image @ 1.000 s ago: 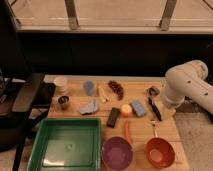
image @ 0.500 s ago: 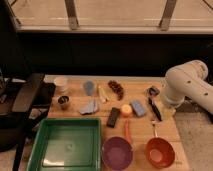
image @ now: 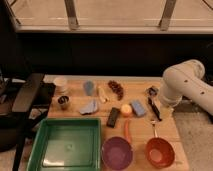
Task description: Place apple in red bowl
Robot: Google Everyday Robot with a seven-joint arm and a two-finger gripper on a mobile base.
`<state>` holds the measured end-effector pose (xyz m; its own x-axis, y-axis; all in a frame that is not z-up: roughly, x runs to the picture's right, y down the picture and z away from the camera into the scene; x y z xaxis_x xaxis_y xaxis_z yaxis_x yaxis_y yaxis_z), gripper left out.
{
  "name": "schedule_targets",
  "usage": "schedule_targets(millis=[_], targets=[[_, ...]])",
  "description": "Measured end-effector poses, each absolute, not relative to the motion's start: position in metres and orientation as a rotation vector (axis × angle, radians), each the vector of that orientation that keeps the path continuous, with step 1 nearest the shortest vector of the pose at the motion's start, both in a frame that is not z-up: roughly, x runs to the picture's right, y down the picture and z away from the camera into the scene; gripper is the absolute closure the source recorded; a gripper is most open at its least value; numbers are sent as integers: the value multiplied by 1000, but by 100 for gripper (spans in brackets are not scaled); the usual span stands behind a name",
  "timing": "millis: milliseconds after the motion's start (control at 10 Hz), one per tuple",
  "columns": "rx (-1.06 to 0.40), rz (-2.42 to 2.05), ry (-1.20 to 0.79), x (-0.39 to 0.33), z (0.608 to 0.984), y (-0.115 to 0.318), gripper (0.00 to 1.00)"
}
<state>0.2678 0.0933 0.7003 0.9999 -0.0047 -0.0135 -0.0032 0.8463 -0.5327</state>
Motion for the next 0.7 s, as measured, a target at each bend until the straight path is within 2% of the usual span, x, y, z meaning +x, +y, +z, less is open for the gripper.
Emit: schedule_targets(millis=[700], targets=[[-581,-139,-228,160,774,86,35]])
